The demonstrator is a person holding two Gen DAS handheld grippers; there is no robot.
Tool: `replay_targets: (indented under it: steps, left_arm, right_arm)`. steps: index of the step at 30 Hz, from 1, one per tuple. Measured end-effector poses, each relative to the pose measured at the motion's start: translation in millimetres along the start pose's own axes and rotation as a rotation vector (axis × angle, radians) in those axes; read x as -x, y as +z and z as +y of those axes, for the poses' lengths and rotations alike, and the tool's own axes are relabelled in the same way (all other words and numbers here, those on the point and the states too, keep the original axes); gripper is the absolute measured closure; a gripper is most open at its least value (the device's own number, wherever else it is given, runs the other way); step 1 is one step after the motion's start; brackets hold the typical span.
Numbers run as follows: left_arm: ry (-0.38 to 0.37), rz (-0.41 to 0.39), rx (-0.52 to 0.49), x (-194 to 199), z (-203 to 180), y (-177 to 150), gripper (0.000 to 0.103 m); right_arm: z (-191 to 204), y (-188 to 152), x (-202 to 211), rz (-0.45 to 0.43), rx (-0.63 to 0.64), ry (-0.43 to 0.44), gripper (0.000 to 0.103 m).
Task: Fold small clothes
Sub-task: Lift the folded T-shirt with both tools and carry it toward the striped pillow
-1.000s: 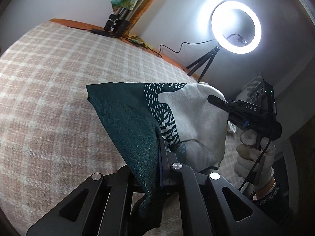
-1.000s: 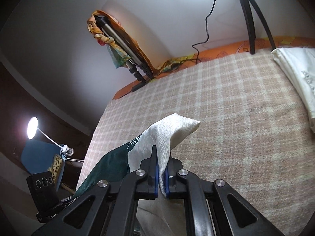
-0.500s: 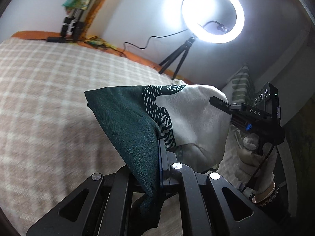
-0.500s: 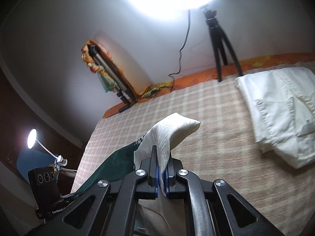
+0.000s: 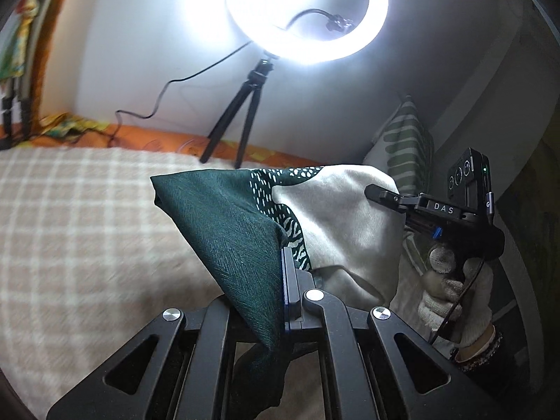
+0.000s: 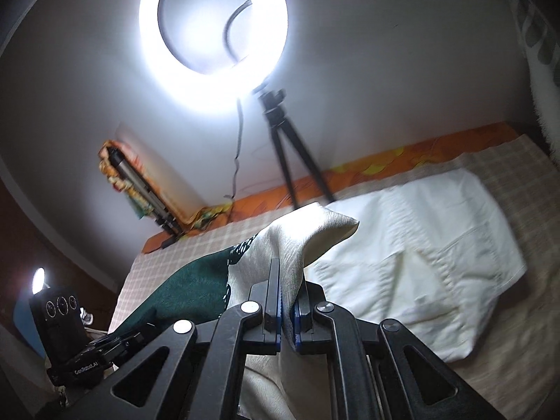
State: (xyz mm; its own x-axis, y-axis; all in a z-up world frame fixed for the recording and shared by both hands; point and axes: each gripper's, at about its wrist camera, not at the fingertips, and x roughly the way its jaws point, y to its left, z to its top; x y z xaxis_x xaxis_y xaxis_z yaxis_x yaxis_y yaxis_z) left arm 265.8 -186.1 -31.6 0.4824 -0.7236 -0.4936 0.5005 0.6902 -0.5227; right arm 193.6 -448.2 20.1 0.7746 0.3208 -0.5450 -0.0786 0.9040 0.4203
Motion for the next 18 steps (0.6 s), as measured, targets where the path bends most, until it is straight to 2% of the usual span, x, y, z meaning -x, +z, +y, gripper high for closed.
replay_targets:
  steps: [10, 18]
  left_arm:
    - [0.0, -0.008, -0.068, -89.5, -37.1, 38.7, 0.1]
    - [0.0, 0.034, -0.083, -135.0, -46.3, 33.0, 0.1]
  right_arm:
    - [-80.6, 63.9, 1.7, -0.047, -0.007, -0.05, 0.101]
    - [-131.9, 77.8, -18.5, -0.02, -0.019, -0.097, 0.101]
